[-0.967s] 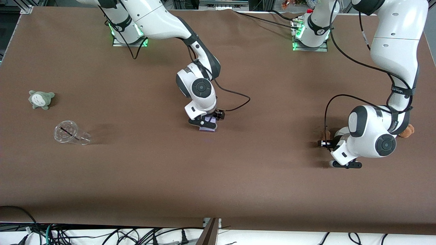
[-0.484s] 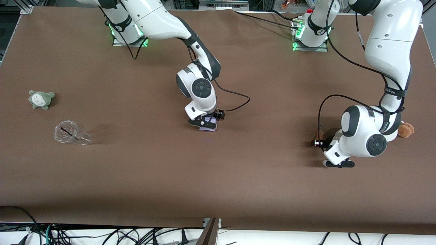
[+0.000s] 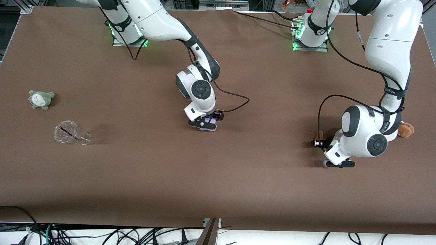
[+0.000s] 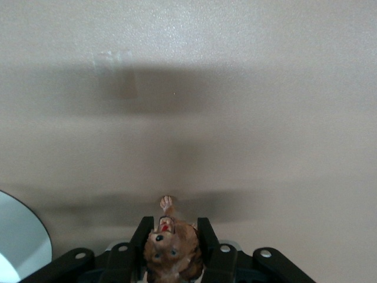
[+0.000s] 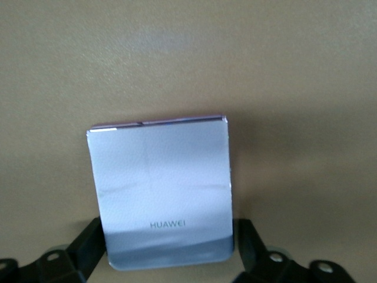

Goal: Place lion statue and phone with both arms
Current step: 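Lower the lion beside the lamp while the right gripper carries the box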

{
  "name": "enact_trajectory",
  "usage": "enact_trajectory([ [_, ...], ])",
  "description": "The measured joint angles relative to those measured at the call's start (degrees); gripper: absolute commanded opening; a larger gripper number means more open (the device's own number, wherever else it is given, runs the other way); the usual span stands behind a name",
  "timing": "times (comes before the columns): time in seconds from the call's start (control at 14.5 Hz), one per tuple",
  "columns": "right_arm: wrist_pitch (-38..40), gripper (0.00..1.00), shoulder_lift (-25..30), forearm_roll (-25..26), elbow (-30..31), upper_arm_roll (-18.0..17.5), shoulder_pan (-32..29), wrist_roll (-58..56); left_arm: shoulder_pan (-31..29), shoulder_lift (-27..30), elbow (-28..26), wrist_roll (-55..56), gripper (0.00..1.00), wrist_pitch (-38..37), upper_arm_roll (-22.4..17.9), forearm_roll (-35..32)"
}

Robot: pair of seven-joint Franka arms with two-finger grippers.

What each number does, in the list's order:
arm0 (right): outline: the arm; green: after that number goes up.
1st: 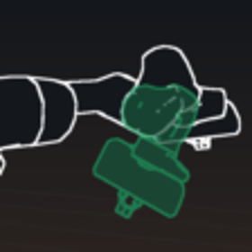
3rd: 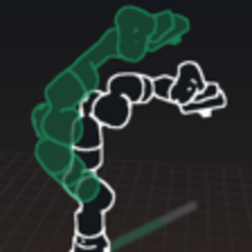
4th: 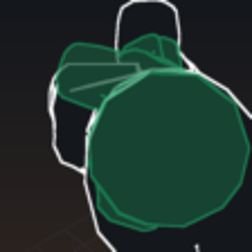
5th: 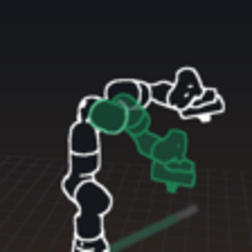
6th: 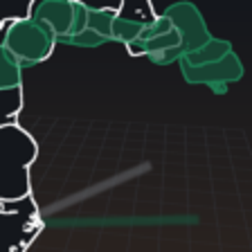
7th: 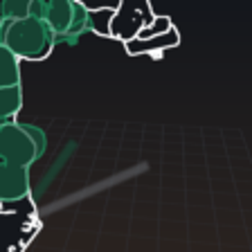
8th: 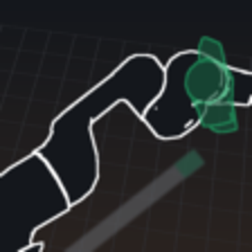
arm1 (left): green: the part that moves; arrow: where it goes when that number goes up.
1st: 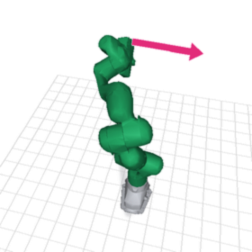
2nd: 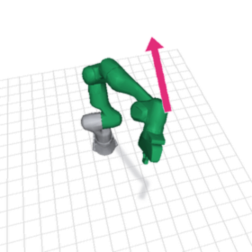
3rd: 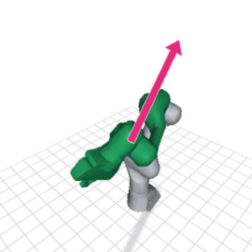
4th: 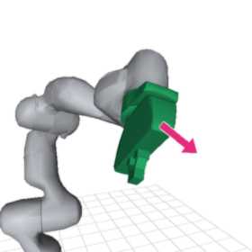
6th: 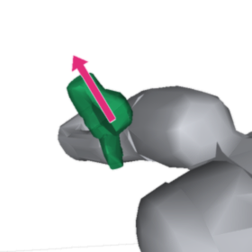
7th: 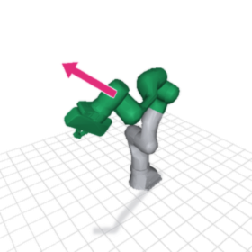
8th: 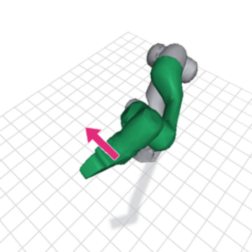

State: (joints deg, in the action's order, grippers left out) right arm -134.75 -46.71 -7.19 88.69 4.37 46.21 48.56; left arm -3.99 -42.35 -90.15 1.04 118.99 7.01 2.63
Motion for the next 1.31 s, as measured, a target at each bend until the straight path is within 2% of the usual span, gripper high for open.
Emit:
enact_trajectory([
  [0.07,0.0,0.42,0.14,0.0,-0.09,0.07,-0.01,-0.02,0.02,-0.17,0.0,0.01,0.91,0.0,0.01,0.0],
  [0.21,-0.45,0.42,0.03,0.0,-0.25,0.09,-0.02,-0.29,0.01,-0.53,-0.01,0.02,1.0,0.0,0.01,0.01],
  [0.48,0.25,0.42,0.3,0.0,-2.56,0.88,-1.18,-4.18,-0.17,-0.64,0.05,0.09,1.0,0.01,0.0,0.05],
  [0.69,3.97,0.42,1.76,-0.06,-3.42,1.69,-6.24,-14.01,-0.28,-0.13,0.81,0.09,1.0,-1.25,0.02,0.07],
  [0.9,8.39,0.42,2.27,-0.08,-3.41,5.64,-10.39,-24.3,0.06,3.57,2.12,0.07,1.0,-4.47,0.19,0.07],
  [1.17,12.76,0.42,2.27,-0.09,-2.75,13.07,-11.9,-32.54,0.47,11.65,2.84,-0.02,1.0,-11.95,1.2,0.05],
  [1.31,13.25,0.42,2.28,-0.1,-1.94,14.77,-14.58,-36.63,0.73,16.44,3.03,-0.02,1.0,-16.17,1.99,-0.72],
])
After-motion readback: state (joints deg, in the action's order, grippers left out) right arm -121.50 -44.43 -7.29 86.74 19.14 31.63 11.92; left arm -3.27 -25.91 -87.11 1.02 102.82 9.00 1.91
